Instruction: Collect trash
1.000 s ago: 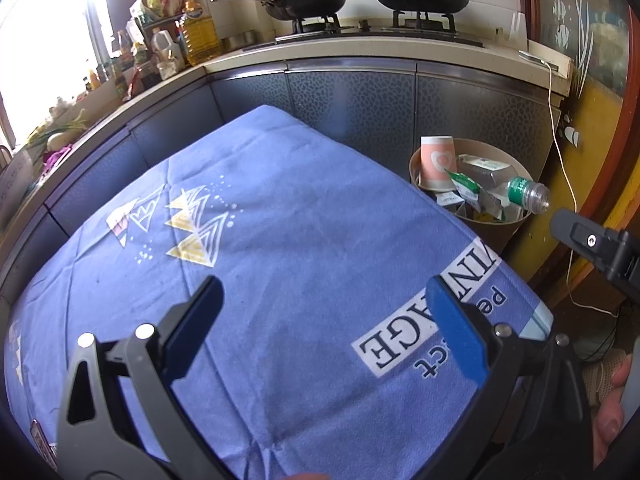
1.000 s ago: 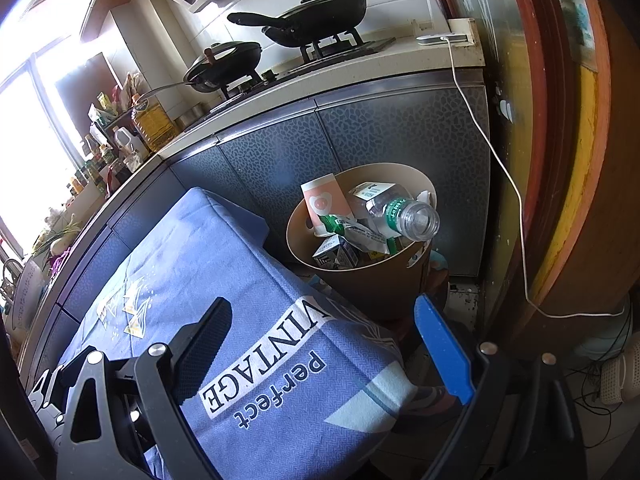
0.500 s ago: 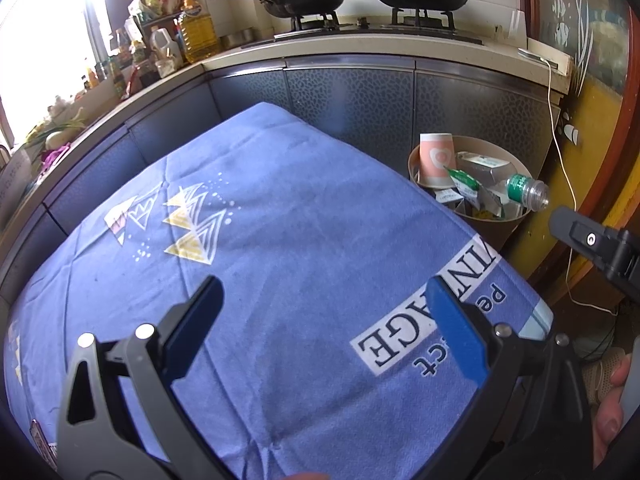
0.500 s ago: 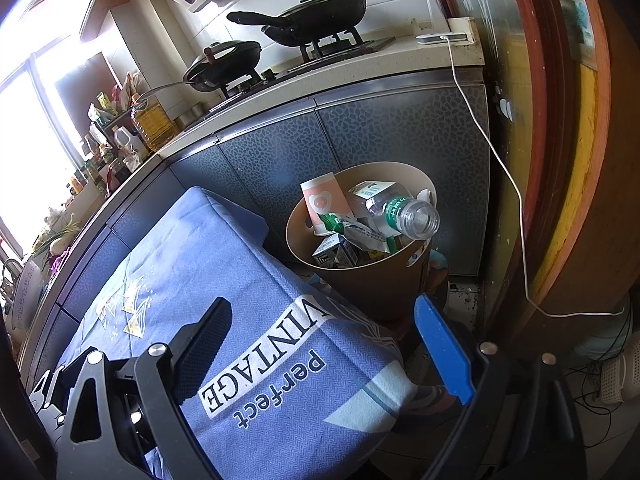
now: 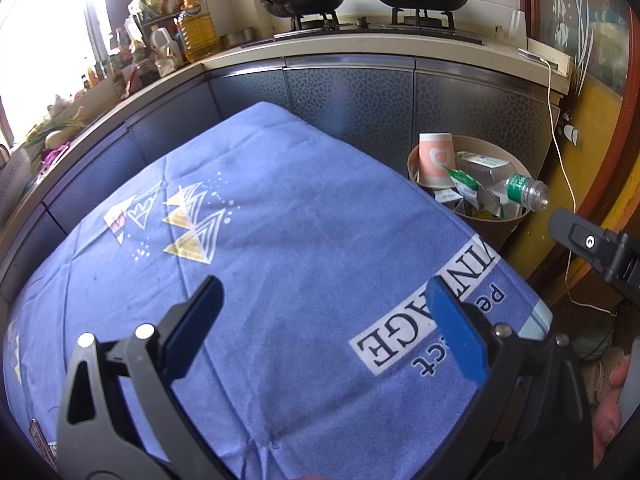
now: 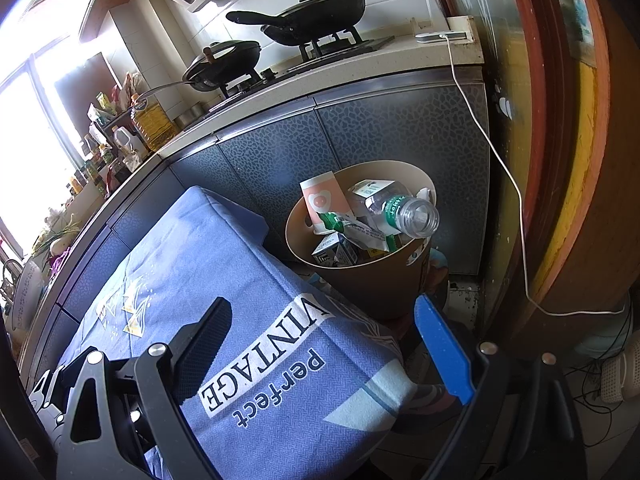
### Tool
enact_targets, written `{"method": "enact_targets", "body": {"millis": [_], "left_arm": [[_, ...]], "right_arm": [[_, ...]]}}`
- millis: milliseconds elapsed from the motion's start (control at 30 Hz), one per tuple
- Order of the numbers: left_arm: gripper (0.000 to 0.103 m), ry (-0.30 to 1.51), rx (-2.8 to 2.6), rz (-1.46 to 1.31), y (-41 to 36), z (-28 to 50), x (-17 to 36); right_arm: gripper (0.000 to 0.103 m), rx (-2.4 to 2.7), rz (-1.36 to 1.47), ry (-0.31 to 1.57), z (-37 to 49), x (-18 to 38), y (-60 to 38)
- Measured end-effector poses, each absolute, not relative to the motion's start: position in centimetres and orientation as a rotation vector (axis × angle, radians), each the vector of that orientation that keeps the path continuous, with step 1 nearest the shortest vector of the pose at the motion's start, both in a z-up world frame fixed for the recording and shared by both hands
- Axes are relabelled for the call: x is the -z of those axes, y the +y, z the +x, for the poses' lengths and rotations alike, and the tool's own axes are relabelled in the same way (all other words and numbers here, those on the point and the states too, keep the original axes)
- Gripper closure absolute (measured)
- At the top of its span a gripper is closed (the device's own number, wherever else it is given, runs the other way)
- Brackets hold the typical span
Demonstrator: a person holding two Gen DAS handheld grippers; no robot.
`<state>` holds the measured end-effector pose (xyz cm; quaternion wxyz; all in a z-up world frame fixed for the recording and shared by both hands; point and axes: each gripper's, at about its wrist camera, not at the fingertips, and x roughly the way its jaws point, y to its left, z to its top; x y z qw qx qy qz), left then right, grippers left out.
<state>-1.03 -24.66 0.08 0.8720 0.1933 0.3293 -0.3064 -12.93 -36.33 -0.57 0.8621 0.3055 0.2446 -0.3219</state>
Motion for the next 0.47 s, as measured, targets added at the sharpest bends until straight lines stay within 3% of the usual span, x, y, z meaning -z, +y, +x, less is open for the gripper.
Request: {"method": "enact_targets", "body": {"millis": [467], "left_arm": [[0.006, 0.724, 0.649, 0.382, -24.35, -0.43, -0.43]], "right_arm": [[0.012, 0.681, 0.640, 0.507, -13.21, 0.77, -36.18]]}}
